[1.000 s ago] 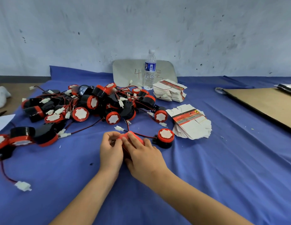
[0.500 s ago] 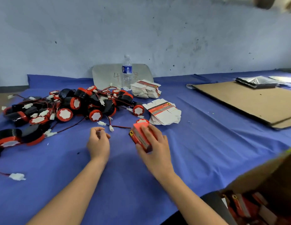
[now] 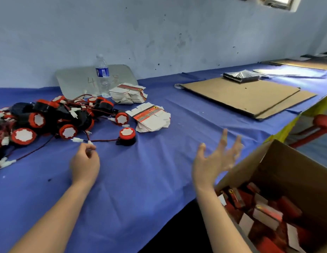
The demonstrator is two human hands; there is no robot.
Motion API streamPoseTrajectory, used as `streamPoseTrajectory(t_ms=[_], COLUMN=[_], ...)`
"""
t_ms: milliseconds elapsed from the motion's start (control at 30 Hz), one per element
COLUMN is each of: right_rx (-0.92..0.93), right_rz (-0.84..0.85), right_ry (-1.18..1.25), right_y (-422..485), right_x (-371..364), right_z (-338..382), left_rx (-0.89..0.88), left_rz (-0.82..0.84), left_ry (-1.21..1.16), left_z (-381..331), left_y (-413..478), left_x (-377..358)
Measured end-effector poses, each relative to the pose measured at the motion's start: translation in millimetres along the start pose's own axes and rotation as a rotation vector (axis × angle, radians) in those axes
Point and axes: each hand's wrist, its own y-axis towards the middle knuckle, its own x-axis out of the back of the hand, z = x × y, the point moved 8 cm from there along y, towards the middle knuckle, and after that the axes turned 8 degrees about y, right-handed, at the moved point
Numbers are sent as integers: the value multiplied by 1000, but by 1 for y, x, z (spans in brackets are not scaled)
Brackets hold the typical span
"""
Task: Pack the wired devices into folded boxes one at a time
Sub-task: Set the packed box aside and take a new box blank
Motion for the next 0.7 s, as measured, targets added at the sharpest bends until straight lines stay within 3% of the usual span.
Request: streamPoseTrajectory(t_ms=[167, 233, 300, 367, 567, 700], right_rx=[71, 67, 77, 115, 113, 388], right_rz=[865, 1052, 1128, 1065, 770, 324], right_ry=[180, 1, -176, -240, 94, 120], right_y=[-67, -89, -101, -103, -98, -56], right_x=[-150, -190, -216, -231, -232, -207], right_z=[62, 63, 54, 54, 63, 82], left_rx=[45, 65, 79, 94, 135, 90], left_rz=[11, 3, -18, -48, -82, 6], left_ry=[-114, -156, -198, -232, -400, -410], left_z=[2, 1, 3, 3, 11, 12], left_y=[-3, -7, -9, -8, -10, -3], left_x=[3, 4, 6, 11, 20, 11])
